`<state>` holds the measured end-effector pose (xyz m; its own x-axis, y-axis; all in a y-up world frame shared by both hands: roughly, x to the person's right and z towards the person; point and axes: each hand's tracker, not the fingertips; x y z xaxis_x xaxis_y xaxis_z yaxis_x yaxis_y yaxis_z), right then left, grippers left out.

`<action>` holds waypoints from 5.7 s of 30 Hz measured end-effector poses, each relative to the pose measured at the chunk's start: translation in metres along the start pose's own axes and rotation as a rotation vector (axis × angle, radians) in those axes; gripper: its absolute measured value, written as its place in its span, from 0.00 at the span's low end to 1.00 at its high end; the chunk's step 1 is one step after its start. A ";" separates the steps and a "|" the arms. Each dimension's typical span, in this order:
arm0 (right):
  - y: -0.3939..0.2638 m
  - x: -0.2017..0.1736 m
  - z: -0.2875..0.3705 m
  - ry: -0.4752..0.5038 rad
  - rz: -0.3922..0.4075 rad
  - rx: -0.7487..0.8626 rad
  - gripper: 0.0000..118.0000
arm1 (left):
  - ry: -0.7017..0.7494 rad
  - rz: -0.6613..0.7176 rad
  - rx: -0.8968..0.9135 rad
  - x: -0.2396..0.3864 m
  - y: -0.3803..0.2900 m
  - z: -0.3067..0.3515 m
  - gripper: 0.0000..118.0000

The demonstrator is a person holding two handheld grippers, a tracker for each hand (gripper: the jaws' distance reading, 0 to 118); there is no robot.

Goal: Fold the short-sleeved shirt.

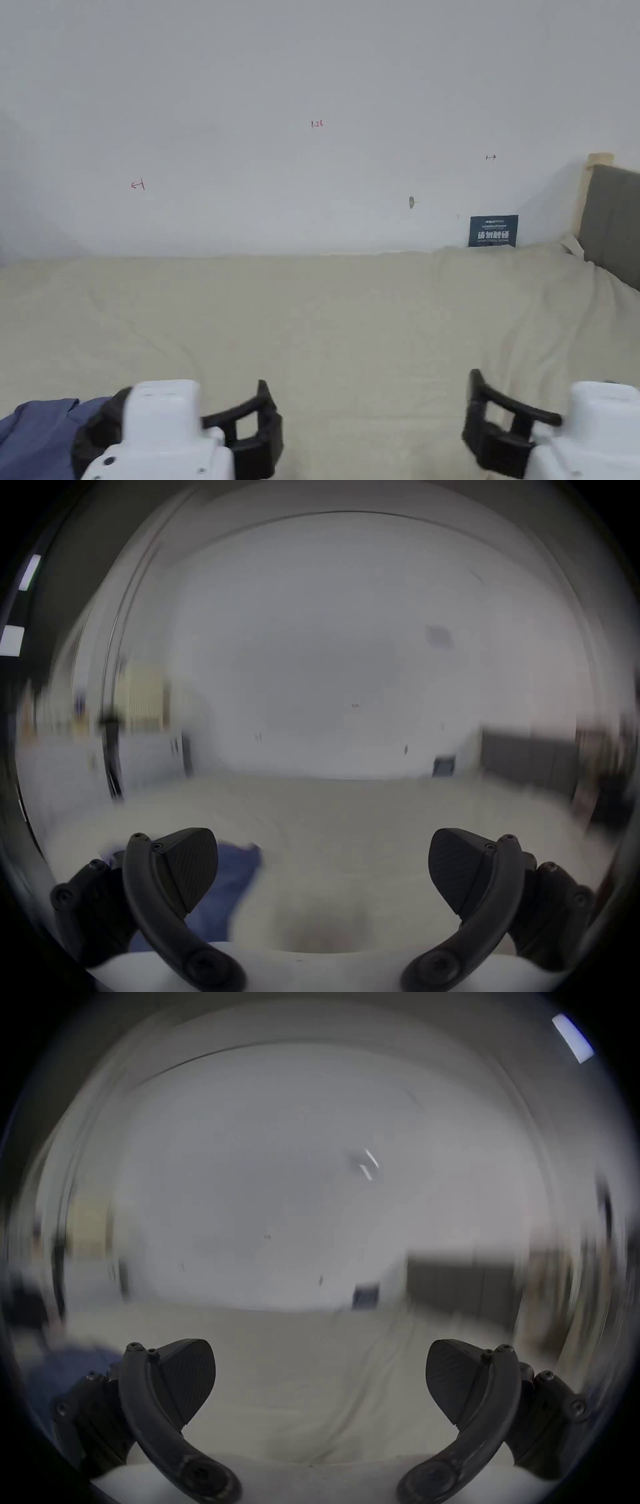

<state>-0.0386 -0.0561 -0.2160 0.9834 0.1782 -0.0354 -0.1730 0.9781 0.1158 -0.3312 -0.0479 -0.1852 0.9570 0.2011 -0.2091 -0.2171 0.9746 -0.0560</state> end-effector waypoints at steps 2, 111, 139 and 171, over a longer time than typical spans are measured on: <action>-0.003 -0.019 0.006 -0.047 0.227 0.096 1.00 | 0.030 -0.009 0.056 -0.003 -0.002 0.006 1.00; -0.020 -0.119 -0.063 0.565 -0.158 -0.415 0.00 | 0.211 -0.008 -0.698 -0.306 0.079 -0.158 0.05; 0.017 -0.044 -0.053 0.417 -0.336 -0.320 0.00 | -0.049 -0.324 -0.159 0.003 0.442 -0.105 0.05; -0.046 0.094 -0.039 0.097 -0.329 -0.468 0.00 | -0.411 -0.269 -0.947 0.169 -0.059 -0.259 0.97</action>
<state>0.0601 -0.0799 -0.2630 0.9838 -0.1562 -0.0881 0.1137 0.9233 -0.3667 -0.2065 -0.0969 -0.4706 0.9488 0.1809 0.2591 0.1196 0.5533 -0.8243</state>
